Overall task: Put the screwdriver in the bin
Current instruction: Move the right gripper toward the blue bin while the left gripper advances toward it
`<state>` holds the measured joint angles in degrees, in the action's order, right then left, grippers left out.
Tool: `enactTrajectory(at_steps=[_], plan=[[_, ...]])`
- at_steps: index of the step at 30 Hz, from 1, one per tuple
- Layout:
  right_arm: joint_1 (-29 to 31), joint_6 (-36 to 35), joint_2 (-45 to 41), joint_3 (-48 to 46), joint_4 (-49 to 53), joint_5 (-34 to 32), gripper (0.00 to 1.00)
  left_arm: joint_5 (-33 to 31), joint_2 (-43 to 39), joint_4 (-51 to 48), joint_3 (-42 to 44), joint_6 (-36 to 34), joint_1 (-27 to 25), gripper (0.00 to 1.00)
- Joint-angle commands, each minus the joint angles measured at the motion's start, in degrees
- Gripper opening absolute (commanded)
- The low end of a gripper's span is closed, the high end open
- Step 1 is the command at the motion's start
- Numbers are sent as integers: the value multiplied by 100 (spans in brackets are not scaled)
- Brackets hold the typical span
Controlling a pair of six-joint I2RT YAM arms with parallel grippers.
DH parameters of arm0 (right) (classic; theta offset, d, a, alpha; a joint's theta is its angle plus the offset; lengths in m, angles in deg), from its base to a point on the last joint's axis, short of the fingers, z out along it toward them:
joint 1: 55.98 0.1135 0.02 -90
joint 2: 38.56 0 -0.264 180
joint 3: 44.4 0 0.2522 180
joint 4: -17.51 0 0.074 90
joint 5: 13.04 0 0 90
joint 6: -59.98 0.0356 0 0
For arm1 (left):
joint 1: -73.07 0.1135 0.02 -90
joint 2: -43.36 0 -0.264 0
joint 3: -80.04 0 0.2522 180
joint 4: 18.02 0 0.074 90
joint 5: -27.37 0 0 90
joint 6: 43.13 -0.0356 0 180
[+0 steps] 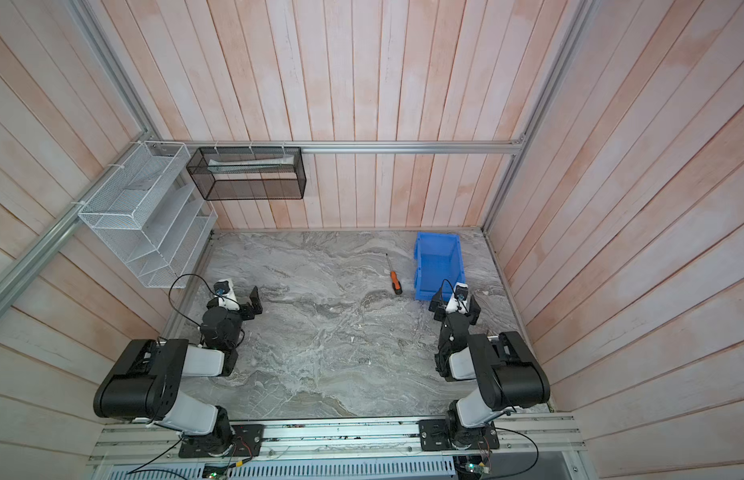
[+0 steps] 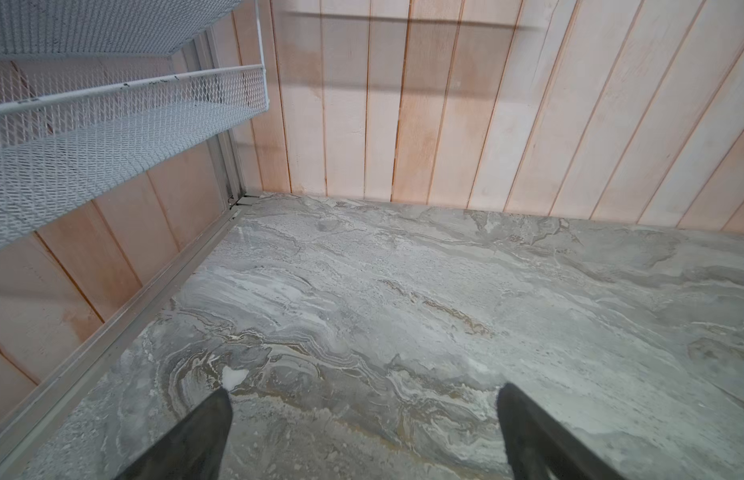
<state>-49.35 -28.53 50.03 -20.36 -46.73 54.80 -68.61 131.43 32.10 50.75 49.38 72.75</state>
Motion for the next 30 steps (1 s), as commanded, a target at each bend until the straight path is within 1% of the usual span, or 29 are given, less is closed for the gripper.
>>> enactTrajectory(at_steps=[1,30], plan=[[-27,44,17,97,22,62,98,97,26,4,-99,-92,25,100],[-66,53,17,97,35,114,99,114,26,-23,-98,-93,32,100]])
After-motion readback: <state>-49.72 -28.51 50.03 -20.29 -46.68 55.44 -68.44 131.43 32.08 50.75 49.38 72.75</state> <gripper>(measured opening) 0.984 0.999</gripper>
